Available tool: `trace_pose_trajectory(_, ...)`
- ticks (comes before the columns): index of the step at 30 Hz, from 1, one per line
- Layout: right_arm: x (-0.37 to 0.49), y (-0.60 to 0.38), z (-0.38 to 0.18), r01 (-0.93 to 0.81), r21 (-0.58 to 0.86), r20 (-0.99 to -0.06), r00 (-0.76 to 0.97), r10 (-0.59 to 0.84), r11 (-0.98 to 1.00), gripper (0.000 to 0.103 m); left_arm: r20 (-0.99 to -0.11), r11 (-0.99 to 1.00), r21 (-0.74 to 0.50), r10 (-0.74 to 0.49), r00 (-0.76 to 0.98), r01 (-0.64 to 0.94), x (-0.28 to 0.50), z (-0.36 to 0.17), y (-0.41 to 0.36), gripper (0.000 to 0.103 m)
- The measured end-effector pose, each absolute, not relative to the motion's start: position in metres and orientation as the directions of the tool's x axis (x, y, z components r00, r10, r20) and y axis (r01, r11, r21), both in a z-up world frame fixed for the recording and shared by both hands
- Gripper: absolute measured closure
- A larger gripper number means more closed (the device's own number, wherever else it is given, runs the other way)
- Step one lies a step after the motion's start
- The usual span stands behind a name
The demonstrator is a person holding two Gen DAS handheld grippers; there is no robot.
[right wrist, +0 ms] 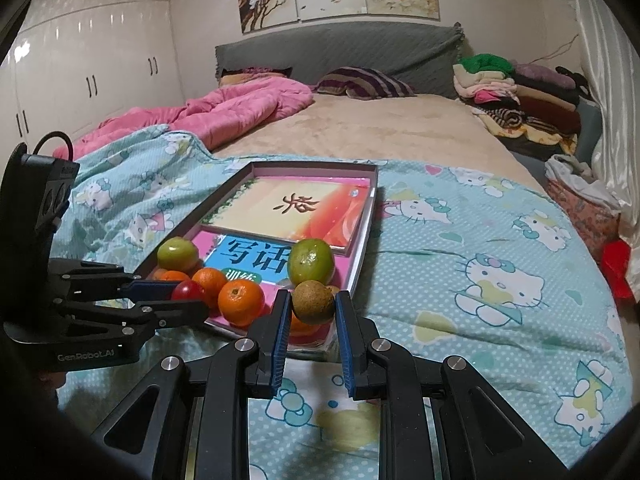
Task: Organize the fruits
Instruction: 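Lift and carry the tomato and kiwi over the tray with both tools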
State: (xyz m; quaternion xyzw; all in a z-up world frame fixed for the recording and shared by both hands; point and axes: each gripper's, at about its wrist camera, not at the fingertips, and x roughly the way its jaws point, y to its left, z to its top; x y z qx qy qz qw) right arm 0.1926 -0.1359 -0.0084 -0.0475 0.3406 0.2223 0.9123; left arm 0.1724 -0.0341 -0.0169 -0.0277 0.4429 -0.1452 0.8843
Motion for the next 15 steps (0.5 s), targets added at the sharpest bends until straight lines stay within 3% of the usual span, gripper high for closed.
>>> trace_pose_trajectory(15, 0.195, -0.123, -0.024, -0.453, 0.009, -0.679, 0.652, 0.338, 0.891, 0.081, -0.774, 0.959, -0.176, -0.274, 0.571, 0.221, 0.176, -0.02, -0.031, 0.075)
